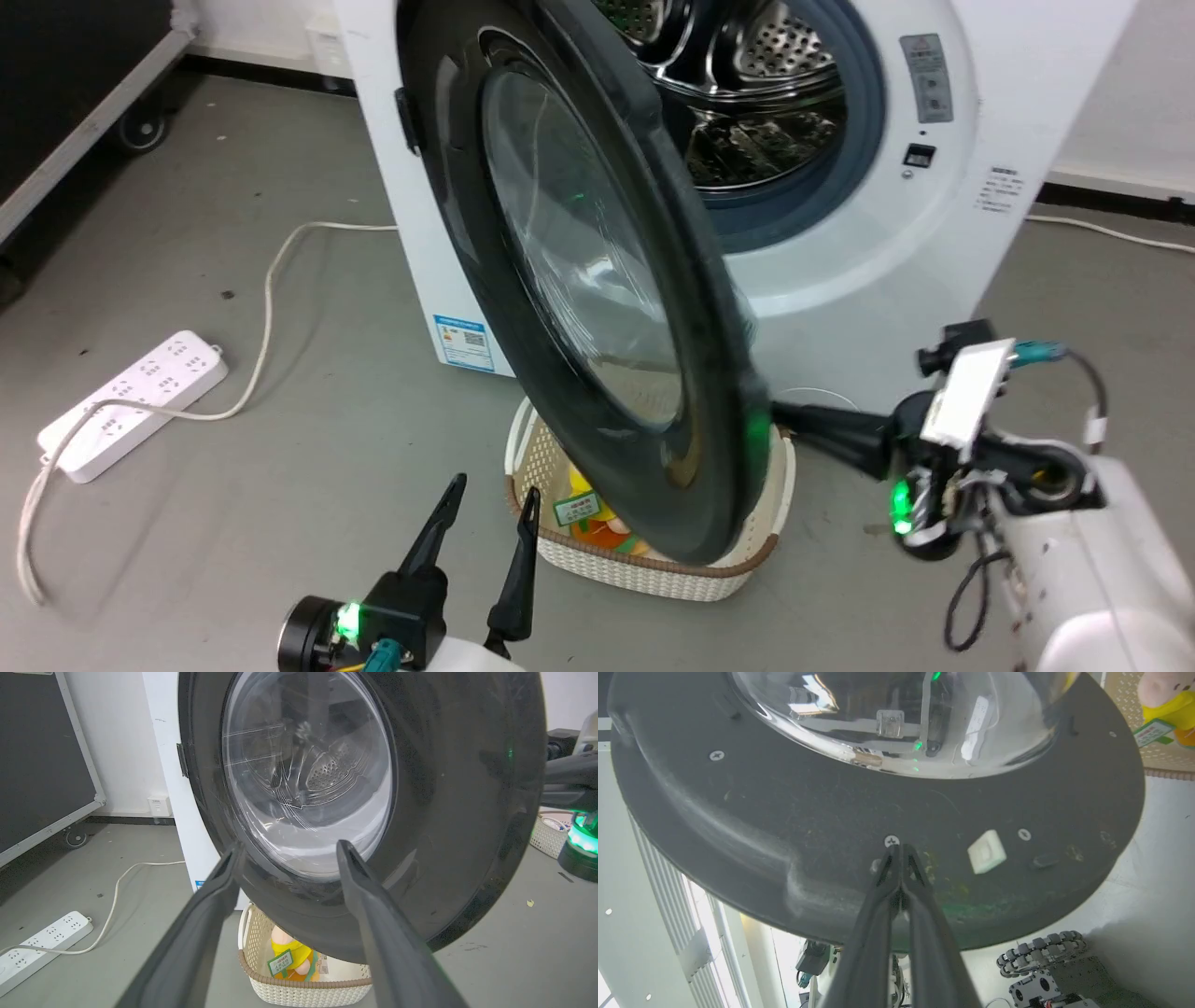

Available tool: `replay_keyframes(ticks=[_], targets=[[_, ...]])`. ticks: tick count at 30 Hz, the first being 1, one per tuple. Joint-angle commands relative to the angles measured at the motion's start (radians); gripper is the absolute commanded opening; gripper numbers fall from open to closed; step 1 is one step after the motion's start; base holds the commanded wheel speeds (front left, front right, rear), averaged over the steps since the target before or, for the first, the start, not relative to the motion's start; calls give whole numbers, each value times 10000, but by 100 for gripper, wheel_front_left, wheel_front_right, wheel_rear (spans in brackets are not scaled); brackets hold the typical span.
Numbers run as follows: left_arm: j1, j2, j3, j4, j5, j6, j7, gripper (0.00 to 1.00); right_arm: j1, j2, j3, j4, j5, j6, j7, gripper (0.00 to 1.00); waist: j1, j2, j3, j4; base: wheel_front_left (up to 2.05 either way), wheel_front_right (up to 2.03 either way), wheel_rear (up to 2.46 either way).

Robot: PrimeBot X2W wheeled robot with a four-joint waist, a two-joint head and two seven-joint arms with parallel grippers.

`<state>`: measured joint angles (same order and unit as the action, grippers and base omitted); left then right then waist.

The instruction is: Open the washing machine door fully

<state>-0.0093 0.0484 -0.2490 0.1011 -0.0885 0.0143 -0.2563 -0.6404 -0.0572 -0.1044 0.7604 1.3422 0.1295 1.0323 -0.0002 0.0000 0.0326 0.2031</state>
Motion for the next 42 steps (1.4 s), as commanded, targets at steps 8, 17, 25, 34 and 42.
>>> replay_keyframes(ticks=[8, 17, 25, 34, 42], targets=[[187, 18, 31, 71, 30, -138, -55, 100, 874, 68, 2501, -352, 1889, 12, -883, 0, 2, 0, -18, 402, 0, 0, 0], [103, 18, -3, 48, -62, -31, -55, 100, 799, 69, 3655, -427, 2857, 12, -1678, 0, 2, 0, 101, 570, 0, 0, 0], [145, 18, 161, 25, -112, 103, -55, 100, 960, -467, 3274, -1034, 2479, 12, -3162, 100, 2, 0, -207, 305, 0, 0, 0], [256, 18, 835, -109, -118, 24, -55, 100, 2438, -2426, 3228, -4500, -1296, 12, -8224, 100, 2, 0, -532, -350, 0, 0, 0], [443, 18, 1225, -290, -158, -238, -55, 100, 4171, -3523, 3117, -5063, -6785, 12, -12661, 100, 2, 0, -729, -891, 0, 0, 0]])
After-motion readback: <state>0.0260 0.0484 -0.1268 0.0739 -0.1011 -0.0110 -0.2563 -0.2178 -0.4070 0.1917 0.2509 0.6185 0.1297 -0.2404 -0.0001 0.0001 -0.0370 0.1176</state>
